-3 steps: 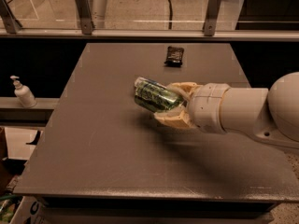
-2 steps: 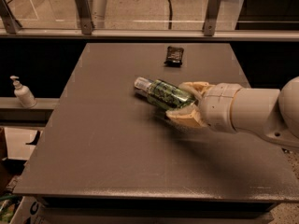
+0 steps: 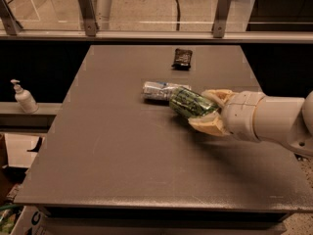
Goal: Move green can near redbull can
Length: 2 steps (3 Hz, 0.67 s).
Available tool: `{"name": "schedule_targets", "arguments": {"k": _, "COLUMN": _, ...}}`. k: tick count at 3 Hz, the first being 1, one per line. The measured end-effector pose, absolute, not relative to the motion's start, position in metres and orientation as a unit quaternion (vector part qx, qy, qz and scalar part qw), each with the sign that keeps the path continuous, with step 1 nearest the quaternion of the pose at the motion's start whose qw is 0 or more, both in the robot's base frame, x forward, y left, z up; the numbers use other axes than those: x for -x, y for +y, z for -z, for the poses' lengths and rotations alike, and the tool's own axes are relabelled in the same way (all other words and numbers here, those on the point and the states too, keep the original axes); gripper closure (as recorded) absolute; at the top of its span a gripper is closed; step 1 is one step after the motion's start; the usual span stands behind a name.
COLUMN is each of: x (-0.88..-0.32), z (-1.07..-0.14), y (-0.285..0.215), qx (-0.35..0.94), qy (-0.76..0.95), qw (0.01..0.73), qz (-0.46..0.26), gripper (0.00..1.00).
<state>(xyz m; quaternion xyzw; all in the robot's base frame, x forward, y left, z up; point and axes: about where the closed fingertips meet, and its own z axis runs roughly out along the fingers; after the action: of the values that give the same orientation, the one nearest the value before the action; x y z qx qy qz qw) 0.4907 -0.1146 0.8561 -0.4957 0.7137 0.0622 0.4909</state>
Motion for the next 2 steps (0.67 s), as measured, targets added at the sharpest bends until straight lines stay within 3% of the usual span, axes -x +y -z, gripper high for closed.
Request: {"name": "schedule_targets", "arguments": {"k": 2, "x": -0.4963, "z": -0.8392, "y": -0.1288, "qx": 0.491, "qy": 0.726, "qw": 0.479, "qz": -0.052, "gripper": 1.00}}
